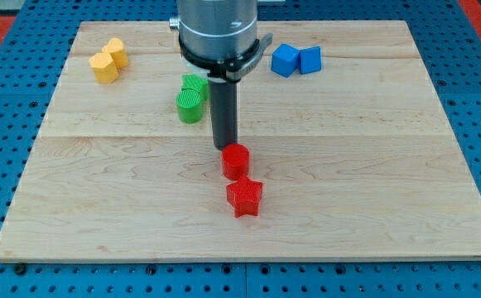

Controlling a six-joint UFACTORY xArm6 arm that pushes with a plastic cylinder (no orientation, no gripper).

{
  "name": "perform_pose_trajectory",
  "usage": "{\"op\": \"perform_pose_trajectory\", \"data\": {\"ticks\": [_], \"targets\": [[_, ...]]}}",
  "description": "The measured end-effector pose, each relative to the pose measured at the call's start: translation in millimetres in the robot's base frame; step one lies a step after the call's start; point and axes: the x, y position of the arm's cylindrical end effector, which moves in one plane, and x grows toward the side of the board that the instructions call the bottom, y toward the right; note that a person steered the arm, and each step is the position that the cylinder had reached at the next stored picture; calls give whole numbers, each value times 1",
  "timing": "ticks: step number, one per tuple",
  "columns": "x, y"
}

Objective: Slide the green star and green circle to the bottom center

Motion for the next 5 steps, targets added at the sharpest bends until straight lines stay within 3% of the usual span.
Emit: {"op": "perform_pose_trajectory", "data": {"ticks": [1, 2, 3, 4, 5], "targets": [[-12, -7], [-90, 15], [-148, -9], [-135, -59], [-93, -59]]}}
